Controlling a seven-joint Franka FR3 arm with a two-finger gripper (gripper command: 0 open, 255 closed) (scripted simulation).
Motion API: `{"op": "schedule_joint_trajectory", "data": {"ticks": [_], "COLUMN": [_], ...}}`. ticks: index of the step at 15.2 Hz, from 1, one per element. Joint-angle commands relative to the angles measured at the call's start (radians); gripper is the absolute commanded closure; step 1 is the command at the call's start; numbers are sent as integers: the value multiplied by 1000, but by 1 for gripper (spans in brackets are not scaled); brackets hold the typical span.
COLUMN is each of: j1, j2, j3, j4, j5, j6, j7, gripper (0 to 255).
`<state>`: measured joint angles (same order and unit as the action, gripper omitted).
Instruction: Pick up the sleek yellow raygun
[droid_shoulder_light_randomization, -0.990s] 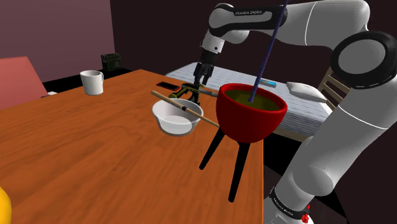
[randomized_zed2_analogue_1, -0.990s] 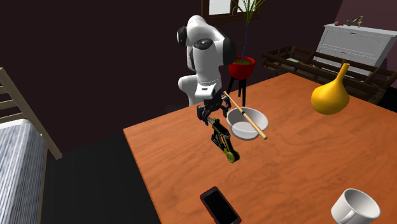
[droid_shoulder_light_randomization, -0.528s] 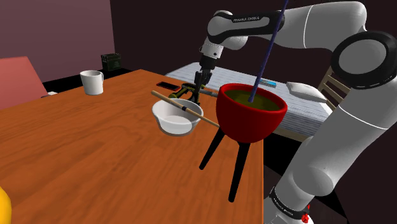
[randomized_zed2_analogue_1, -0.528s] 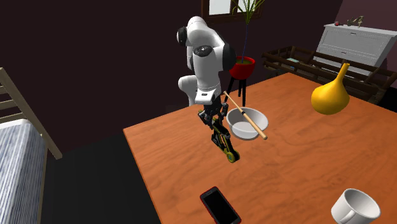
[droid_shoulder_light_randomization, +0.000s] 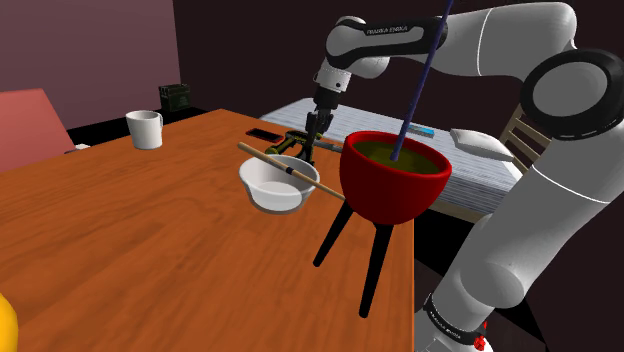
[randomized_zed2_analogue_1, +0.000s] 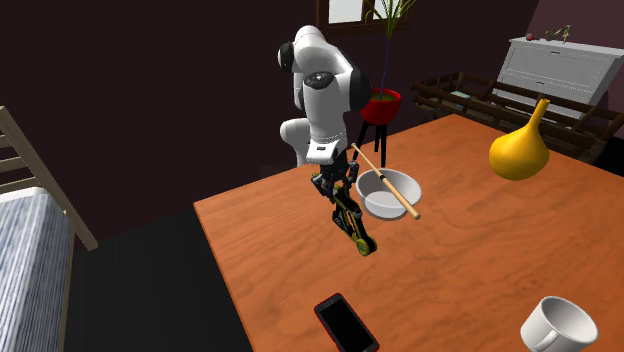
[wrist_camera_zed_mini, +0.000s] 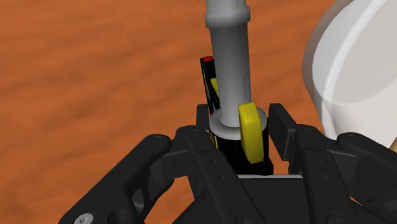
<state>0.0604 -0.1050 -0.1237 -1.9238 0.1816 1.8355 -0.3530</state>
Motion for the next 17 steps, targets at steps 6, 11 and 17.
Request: {"op": "schedule_joint_trajectory", "data": {"ticks": [6, 11, 17], "j1": [0, -1, -1], "j2": [2, 8, 18], "j3": [-1, -2, -3], "j4": [80, 154, 221], "j5": [-3, -4, -4], "j6": [-79, -146, -203], "j7": [13, 23, 32], "gripper": [255, 255, 255]}}
